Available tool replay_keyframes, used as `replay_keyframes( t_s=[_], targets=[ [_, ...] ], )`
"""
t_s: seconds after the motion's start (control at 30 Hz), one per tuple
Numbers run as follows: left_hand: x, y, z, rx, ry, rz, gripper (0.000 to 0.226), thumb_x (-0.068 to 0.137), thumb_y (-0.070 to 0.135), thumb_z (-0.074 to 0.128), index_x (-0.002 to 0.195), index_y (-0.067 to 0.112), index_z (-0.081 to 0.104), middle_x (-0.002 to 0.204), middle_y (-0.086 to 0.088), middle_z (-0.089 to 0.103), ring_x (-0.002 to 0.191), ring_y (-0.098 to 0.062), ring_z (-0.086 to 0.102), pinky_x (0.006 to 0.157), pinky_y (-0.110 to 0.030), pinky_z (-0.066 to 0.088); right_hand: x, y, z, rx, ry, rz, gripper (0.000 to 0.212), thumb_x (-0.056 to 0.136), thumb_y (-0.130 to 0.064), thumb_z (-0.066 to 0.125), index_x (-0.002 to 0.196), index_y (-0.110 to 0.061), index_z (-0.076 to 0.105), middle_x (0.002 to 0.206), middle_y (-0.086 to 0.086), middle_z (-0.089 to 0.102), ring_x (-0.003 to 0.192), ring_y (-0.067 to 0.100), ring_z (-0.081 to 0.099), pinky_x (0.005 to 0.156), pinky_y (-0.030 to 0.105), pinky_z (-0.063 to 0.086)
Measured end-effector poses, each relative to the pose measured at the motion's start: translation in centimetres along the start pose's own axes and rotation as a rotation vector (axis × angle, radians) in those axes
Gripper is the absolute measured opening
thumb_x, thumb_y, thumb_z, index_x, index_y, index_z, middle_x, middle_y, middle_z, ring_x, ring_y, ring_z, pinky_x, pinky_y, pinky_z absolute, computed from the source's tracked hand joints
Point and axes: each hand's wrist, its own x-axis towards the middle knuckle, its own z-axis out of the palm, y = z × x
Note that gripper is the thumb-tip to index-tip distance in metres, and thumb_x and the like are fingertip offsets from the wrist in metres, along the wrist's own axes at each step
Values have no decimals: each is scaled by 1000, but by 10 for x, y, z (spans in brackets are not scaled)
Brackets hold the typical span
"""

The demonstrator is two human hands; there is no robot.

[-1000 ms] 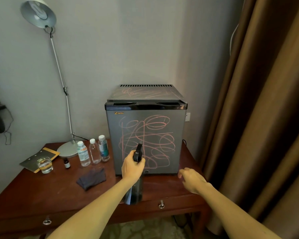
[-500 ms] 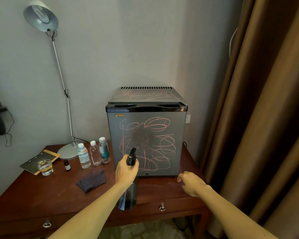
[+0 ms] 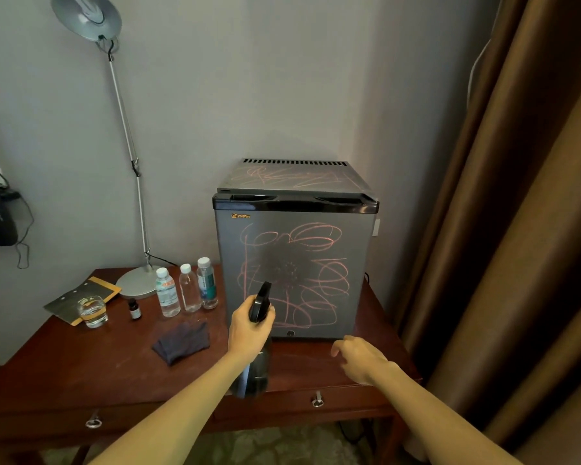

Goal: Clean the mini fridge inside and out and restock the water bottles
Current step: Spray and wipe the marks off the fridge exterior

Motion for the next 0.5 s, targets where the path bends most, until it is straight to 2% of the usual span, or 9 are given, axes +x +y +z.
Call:
replay_keyframes(
  t_s=[0.2, 0.33, 0.5],
  targets=[
    [12, -7, -13, 45, 51, -75, 11, 86, 15, 62, 84, 23, 57, 74, -15, 62, 69, -33, 64, 65, -51, 56, 16, -10, 2, 10, -14, -26, 37, 91, -9, 46, 126, -20, 55, 129, 7, 51, 115, 26, 54, 93, 35, 48],
    [22, -21, -27, 84, 95, -115, 10, 86, 20, 62, 82, 25, 54, 73, -9, 63, 68, -25, 65, 68, -50, 56, 25, -15, 3, 5, -15, -36, 38, 91, -10, 46, 126, -20, 54, 128, 7, 51, 115, 27, 53, 92, 36, 49],
    [23, -29, -33, 82, 82, -103, 11, 86, 15, 62, 84, 21, 54, 73, -16, 60, 68, -31, 63, 63, -50, 53, 30, -18, 7, 23, -29, -34, 37, 92, -11, 47, 127, -19, 54, 131, 9, 50, 117, 27, 52, 94, 36, 48]
  ],
)
